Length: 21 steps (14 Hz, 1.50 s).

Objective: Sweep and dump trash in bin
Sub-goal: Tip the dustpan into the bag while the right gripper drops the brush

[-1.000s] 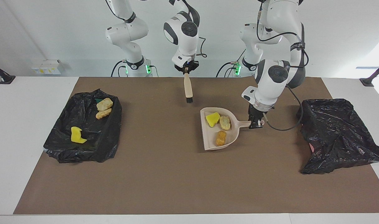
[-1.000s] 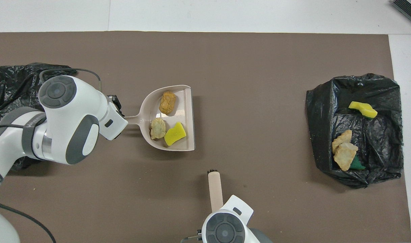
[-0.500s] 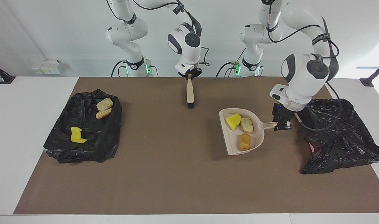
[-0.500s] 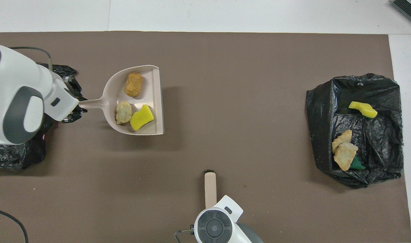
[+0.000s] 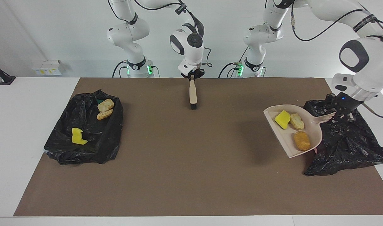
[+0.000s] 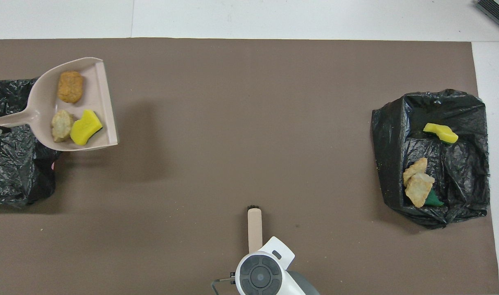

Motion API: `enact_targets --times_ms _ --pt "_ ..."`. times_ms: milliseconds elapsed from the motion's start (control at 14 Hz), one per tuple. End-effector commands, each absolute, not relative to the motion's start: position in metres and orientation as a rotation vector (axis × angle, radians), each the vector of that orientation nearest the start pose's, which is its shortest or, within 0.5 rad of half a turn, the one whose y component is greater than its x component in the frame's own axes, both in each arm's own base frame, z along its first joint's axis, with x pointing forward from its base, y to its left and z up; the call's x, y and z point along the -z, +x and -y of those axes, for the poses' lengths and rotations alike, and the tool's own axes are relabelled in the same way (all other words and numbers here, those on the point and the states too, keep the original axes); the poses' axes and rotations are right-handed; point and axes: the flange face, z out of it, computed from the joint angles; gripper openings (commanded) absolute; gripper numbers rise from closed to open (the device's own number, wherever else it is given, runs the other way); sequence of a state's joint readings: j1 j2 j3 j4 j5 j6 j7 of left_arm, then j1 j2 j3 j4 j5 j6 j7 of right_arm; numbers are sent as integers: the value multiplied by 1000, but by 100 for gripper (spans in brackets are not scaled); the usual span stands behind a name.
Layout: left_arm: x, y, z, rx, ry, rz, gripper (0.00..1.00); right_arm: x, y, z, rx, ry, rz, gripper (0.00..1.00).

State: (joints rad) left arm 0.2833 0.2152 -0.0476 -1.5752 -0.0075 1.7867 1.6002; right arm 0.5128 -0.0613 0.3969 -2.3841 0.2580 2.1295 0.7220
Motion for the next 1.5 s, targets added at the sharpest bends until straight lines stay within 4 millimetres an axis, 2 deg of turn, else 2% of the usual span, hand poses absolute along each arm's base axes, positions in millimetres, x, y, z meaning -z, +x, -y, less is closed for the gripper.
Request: enact_targets --times_ms 0,143,214,286,429,571,929,1071,1214,1429 --pt "-521 598 -201 4 -2470 -2002 0 -330 293 -381 -348 -3150 165 100" --pt "-530 590 -236 17 -2430 -2014 0 -345 323 -381 -281 -3138 163 100" --pt "-537 588 -254 19 -2360 -2039 0 -359 346 -373 -236 -3122 118 100" --pt "-539 590 -262 4 -2277 -2062 0 -375 367 -366 -178 -3110 82 100" --pt "-534 596 -273 -90 -2192 -2041 0 -404 408 -343 -57 -3109 10 100" --pt "-527 602 -282 -176 -2135 -2038 0 -426 439 -321 22 -3103 -56 100" --pt "-540 608 -298 -379 -1959 -1997 0 -464 483 -274 163 -3188 -38 100" --pt "-546 615 -297 -498 -1815 -1976 0 -485 506 -233 152 -3200 -119 100" --pt "-546 618 -288 -586 -1720 -1965 0 -518 523 -184 141 -3213 -120 100" --pt "-546 620 -263 -721 -1626 -1895 0 -561 530 -112 160 -3218 -58 100"
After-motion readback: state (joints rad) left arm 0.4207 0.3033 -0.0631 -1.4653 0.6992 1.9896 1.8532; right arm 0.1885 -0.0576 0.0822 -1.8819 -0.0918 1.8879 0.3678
